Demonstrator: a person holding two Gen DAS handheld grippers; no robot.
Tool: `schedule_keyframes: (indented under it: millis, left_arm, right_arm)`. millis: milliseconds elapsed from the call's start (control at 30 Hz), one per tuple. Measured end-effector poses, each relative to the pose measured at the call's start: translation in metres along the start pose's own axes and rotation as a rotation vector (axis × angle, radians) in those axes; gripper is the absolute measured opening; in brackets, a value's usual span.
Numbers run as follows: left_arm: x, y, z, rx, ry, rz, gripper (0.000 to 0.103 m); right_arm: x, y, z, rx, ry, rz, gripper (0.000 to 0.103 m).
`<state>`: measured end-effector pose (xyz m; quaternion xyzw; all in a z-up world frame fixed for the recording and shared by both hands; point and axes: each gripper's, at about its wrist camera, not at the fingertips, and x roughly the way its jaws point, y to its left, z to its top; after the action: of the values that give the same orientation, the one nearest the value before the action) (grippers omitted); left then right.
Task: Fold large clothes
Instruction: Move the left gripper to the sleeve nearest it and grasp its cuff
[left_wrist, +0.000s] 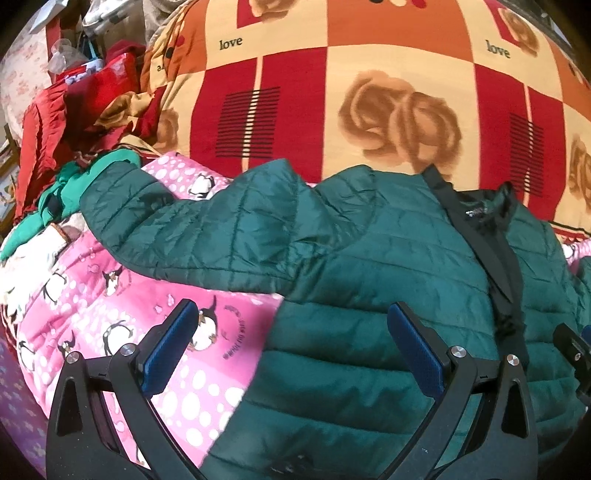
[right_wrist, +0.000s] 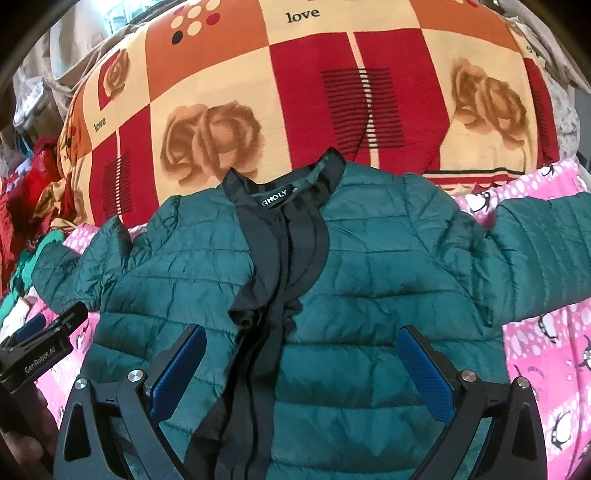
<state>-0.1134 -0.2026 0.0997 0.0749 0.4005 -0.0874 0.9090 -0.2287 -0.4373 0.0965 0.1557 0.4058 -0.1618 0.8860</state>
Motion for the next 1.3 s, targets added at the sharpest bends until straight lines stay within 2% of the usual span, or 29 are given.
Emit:
schedule_keyframes:
  millis: [433,767,967,1167,1300]
  left_arm:
    - [0.032,0.016,0.012,-0.025,0.024,0.032,0.102]
    - [0.056,0.036,0.022,-0.036,0.035,0.072,0.102]
    - [0.067,0.084,0.035,-0.114,0.021,0.118,0.102]
    - [0.082,0.16,0.054,-0.267,0.004,0.201,0.102]
    - [0.095,0.213,0.063,-0.401,0.012,0.218,0.102]
  right_arm:
    - [0.039,0.007,0.011,-0.009,0.028,-0.02,0.103]
    - [0.067,0.027,0.009,-0.046,0.055,0.034,0.103]
    - [0.079,0.03,0.004,-0.071,0.077,0.033,0.103]
    - [0.08,0.029,0.001,-0.071,0.077,0.044,0.103]
    - [0.08,0.029,-0.001,-0.07,0.082,0.051,0.103]
